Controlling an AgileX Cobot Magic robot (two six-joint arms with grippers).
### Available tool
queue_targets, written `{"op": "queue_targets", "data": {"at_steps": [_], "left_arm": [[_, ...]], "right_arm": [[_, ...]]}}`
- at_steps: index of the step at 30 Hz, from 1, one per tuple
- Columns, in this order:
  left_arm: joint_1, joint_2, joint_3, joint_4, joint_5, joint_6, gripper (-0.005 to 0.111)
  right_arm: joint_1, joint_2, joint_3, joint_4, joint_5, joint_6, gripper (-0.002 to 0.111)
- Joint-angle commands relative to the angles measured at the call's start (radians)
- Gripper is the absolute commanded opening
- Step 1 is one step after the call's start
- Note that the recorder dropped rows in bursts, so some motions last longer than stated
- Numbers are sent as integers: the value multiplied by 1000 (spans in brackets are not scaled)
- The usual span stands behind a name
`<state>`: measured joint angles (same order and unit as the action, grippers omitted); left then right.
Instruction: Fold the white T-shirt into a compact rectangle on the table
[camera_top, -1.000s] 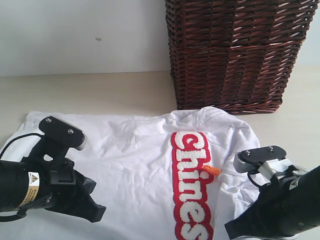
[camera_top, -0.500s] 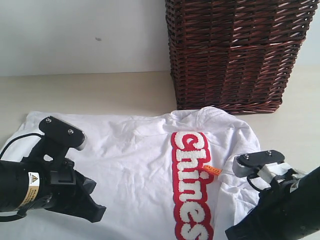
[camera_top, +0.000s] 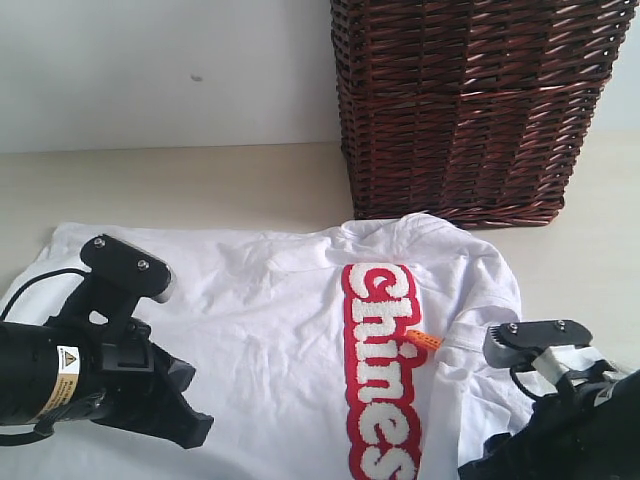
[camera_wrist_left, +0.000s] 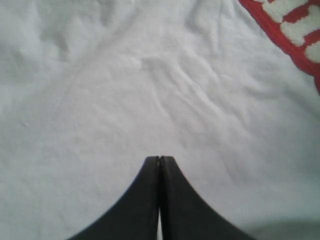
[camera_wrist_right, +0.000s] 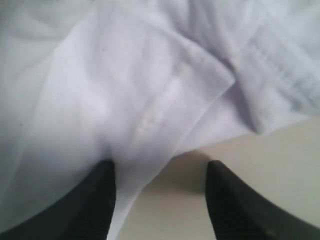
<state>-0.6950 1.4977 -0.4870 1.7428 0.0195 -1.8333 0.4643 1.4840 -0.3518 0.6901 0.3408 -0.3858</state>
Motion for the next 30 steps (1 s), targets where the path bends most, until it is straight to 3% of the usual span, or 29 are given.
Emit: {"op": "queue_targets", "data": {"at_steps": [1, 9, 16, 19, 23, 28, 30], "left_arm": [[-3, -7, 5, -6, 0, -5, 0], [-3, -7, 5, -6, 4, -5, 0], [-3, -7, 5, -6, 4, -5, 0], [-3, -7, 5, -6, 4, -5, 0], [-3, -7, 5, -6, 4, -5, 0], [-3, -7, 5, -6, 4, -5, 0], [-3, -7, 5, -6, 5, -3, 0]], "right_arm": [[1, -4, 26, 144, -38, -123, 54], [1, -4, 28, 578, 148, -623, 54], [1, -4, 36, 605, 139, -643, 53], [1, -4, 36, 628, 135, -676, 39], [1, -4, 36, 640, 139, -717, 4], [1, -57, 35, 611, 225, -731, 0], [1, -139, 35, 541, 296, -636, 0]]}}
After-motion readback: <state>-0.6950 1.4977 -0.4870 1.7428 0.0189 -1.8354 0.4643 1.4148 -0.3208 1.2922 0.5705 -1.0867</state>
